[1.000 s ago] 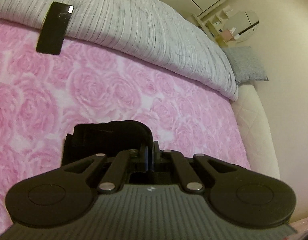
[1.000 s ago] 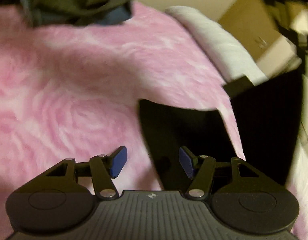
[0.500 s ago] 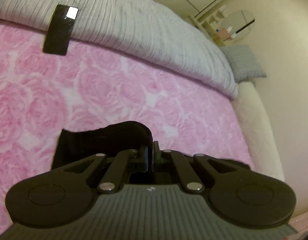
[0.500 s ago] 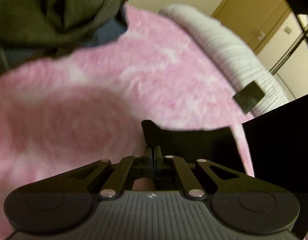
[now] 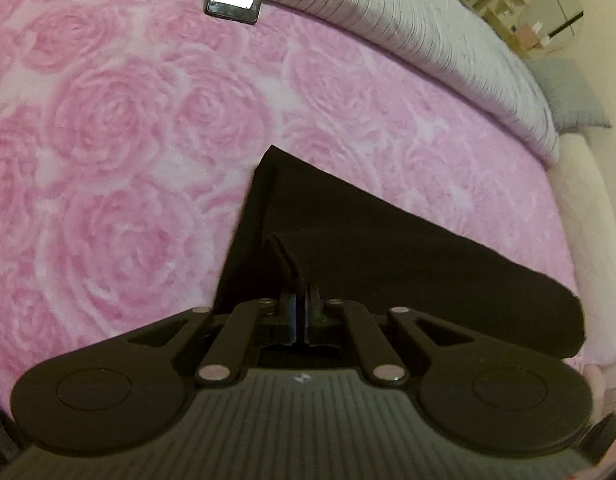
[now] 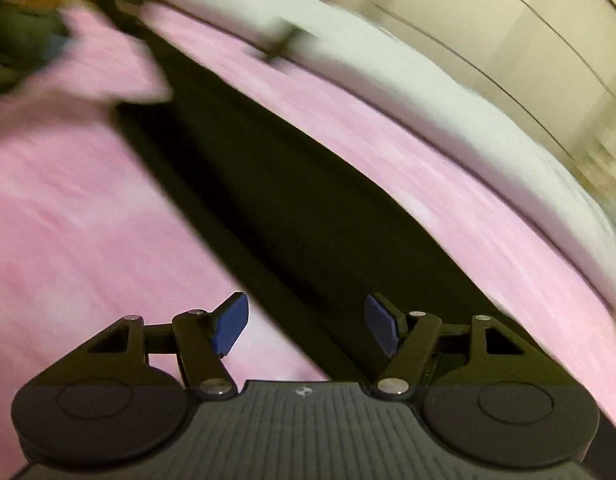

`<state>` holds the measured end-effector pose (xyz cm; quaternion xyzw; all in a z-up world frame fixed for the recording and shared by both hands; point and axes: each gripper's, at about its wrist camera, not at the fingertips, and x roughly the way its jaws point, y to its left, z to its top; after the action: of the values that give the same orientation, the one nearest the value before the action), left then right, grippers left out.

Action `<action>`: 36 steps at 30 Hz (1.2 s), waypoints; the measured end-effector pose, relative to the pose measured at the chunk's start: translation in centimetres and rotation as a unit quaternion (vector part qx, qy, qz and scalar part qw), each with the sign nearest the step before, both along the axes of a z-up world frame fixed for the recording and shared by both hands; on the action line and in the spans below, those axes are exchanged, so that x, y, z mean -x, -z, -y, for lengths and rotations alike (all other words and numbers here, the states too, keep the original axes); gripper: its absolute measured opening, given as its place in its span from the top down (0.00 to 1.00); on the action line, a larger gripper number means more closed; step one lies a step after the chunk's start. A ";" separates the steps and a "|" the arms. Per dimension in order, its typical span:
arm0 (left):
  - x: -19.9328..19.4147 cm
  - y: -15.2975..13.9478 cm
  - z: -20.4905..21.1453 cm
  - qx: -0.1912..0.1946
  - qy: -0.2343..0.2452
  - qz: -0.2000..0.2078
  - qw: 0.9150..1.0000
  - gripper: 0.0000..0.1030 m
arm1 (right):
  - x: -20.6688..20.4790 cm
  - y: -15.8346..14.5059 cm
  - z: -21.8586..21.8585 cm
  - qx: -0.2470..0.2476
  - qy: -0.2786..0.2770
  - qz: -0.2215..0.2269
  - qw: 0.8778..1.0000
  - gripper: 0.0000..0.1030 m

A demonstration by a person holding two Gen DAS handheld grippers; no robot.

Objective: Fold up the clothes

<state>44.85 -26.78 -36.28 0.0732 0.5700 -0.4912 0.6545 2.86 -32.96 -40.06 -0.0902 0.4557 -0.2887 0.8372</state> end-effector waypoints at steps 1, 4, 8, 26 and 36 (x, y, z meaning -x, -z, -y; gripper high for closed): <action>0.1 -0.2 0.2 0.000 0.003 0.007 1.000 0.99 | 1.6 0.3 1.3 0.014 0.022 -0.021 0.999 0.35; 0.3 -0.3 0.8 -0.006 0.009 0.023 1.000 0.99 | 7.0 0.7 4.9 0.045 0.102 -0.067 0.992 0.35; 0.7 -0.2 1.2 -0.020 0.004 0.034 0.999 0.99 | 13.6 0.6 8.1 0.087 0.174 -0.120 0.974 0.33; 3.3 0.4 0.7 -0.069 0.014 0.072 0.995 0.98 | 21.2 2.3 12.6 0.079 0.226 -0.159 0.958 0.68; 3.8 2.8 -1.4 -0.134 0.049 0.120 0.982 0.89 | 18.8 1.0 10.3 0.028 0.207 -0.157 0.965 0.36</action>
<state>41.09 -25.42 -39.03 0.2466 0.5440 -0.4292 0.6776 -15.93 -43.25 -41.08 -0.0615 0.5815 -0.4508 0.6744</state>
